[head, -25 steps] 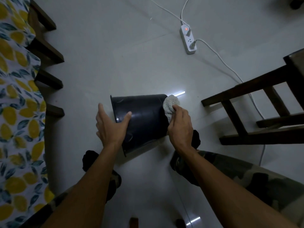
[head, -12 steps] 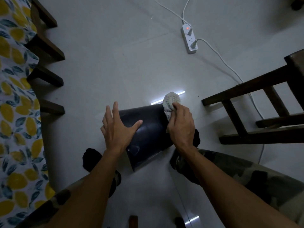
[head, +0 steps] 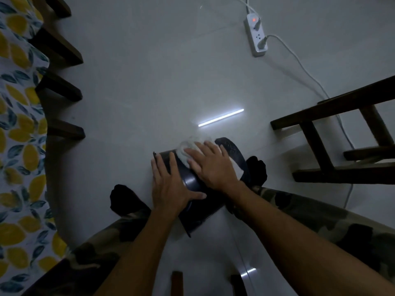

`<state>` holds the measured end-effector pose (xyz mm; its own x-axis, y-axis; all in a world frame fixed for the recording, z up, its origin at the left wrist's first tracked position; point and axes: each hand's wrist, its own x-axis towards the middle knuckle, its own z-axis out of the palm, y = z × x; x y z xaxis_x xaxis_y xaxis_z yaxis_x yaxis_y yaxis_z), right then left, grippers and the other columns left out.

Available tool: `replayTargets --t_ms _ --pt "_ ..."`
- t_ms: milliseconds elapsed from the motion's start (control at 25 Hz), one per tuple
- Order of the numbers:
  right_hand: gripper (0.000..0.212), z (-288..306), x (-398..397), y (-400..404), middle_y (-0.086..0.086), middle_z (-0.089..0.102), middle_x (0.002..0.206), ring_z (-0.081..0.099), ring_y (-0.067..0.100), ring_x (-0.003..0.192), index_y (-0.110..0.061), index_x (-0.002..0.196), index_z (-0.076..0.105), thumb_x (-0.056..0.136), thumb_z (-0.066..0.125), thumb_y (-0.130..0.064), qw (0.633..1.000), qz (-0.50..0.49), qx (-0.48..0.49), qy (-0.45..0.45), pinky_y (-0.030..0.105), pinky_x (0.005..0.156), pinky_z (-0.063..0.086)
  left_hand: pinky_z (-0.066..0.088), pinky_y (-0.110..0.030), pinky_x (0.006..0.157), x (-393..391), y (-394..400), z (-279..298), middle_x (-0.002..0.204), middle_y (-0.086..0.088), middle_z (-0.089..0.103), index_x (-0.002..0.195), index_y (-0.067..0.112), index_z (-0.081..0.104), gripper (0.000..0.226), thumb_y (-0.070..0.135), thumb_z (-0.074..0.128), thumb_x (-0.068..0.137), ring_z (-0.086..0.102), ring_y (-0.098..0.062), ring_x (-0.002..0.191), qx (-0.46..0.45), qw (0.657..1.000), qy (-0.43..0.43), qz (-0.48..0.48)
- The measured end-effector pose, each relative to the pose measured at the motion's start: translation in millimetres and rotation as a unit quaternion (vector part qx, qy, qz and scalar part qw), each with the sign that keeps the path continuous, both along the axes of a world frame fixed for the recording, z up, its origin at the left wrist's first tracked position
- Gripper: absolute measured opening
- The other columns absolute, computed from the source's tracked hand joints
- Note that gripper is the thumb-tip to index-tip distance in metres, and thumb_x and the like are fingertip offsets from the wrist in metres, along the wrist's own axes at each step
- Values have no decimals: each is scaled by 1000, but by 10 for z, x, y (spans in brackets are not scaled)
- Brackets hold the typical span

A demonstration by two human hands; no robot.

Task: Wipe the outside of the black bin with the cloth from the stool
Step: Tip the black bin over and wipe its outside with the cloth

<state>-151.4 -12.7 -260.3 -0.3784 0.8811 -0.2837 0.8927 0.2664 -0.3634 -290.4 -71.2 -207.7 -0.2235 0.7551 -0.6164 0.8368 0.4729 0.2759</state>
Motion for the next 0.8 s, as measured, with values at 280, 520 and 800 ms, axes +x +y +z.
replayTargets --t_ms 280,520,800 --pt "54 -268 -41 969 9 61 144 54 38 128 -33 142 56 102 29 -58 967 10 -217 -132 50 103 41 10 -47 123 92 -47 63 165 -16 -23 160 18 -7 151 80 78 52 -19 -36 152 -16 999 36 -26" --pt "45 -253 351 515 5 71 129 62 33 119 -25 128 68 104 36 -44 994 -107 -31 -11 47 101 49 8 -50 124 90 -18 40 164 -14 -27 160 19 -10 151 75 82 54 -24 -34 151 -30 999 19 -15" --pt "49 187 121 -757 5 45 161 29 32 155 -30 151 52 103 40 -35 991 -127 1 47 51 125 27 11 -50 123 69 -93 -41 165 -15 -24 160 17 -9 144 72 80 61 -22 -34 152 7 1000 18 -15"
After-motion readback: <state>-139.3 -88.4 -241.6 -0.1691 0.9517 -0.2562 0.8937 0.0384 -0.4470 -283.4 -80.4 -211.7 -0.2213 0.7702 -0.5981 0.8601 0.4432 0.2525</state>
